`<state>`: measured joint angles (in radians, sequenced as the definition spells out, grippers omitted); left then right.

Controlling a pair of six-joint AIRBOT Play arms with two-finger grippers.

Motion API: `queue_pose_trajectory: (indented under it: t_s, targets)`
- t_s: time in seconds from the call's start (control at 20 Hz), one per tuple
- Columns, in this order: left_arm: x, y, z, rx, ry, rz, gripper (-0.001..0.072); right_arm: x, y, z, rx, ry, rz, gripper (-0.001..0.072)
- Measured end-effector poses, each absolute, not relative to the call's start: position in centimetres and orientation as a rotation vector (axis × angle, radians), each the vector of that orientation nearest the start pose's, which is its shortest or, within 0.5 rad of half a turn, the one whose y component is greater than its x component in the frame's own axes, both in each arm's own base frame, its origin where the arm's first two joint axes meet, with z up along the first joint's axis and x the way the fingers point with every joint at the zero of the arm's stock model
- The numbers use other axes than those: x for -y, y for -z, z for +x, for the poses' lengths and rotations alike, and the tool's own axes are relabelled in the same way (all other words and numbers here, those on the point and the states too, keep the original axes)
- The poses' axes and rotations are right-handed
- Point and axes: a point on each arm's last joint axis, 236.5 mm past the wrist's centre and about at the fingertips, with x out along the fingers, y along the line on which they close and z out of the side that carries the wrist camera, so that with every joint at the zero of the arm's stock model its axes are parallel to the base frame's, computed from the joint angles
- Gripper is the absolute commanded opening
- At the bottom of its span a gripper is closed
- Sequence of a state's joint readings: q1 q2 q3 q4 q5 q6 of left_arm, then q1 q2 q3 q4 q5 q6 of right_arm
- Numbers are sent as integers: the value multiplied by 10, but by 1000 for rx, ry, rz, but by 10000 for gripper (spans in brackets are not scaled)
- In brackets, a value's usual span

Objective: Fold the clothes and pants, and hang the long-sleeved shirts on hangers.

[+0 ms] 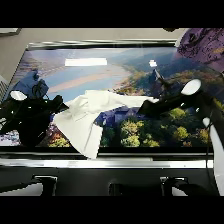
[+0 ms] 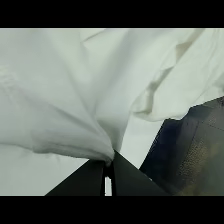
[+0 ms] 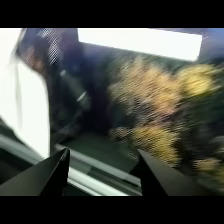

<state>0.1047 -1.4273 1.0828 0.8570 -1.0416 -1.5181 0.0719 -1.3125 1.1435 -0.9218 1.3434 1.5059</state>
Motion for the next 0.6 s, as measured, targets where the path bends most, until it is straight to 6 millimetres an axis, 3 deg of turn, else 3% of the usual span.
queue_pose_trajectory:
  t_s: [0.25,0.6]
  targets:
    - [92,22,408,-1280,217,-747,17,-246,28,265,-1527,-549,532,477]
    - [93,22,407,-1285,219,-747,18,-324,73,231,-1580,-539,673,493]
